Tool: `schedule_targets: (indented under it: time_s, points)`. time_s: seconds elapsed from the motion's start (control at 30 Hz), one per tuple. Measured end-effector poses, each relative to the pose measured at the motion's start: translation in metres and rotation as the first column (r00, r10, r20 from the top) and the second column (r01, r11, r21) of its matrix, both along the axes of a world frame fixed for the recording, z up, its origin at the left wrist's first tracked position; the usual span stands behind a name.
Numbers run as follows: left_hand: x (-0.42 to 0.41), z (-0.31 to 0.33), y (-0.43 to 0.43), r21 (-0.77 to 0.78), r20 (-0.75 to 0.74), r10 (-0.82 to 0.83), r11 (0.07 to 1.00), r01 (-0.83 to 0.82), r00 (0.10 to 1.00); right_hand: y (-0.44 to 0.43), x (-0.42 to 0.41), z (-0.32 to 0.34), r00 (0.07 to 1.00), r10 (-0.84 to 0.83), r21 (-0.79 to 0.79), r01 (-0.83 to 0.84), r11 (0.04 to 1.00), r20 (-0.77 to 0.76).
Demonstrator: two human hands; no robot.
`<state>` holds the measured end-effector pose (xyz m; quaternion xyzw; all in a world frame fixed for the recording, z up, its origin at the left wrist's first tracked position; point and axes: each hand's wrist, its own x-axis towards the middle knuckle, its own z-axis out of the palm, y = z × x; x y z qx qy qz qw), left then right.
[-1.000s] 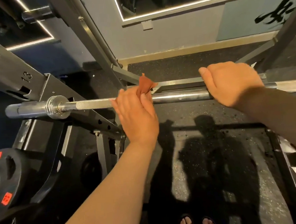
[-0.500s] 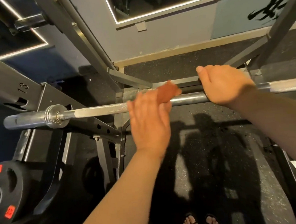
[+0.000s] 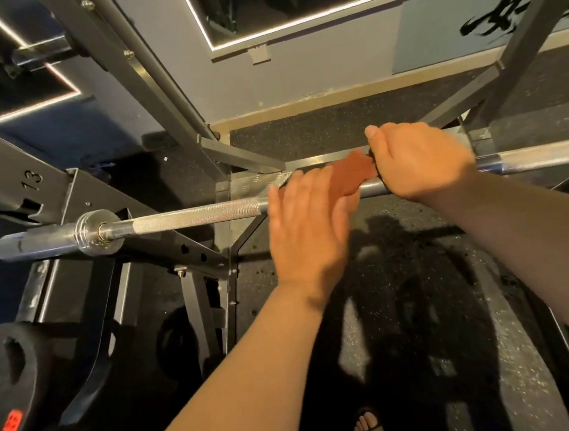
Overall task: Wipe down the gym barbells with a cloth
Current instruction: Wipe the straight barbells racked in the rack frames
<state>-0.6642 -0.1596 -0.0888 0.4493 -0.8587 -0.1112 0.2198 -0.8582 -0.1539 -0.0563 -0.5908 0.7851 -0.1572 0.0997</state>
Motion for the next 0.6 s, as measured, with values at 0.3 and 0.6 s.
schedule_targets:
  time_s: [0.3, 0.6]
  points:
    - [-0.069, -0.002, 0.020, 0.173, -0.267, 0.400, 0.915, -0.365, 0.877, 0.000, -0.001, 0.000, 0.999, -0.042, -0.057, 0.044, 0.997, 0.029]
    - [-0.008, -0.003, -0.001, -0.048, -0.023, 0.091, 0.995, -0.092, 0.996, 0.002, -0.004, 0.005, 0.996, 0.060, -0.040, -0.058, 0.998, 0.066]
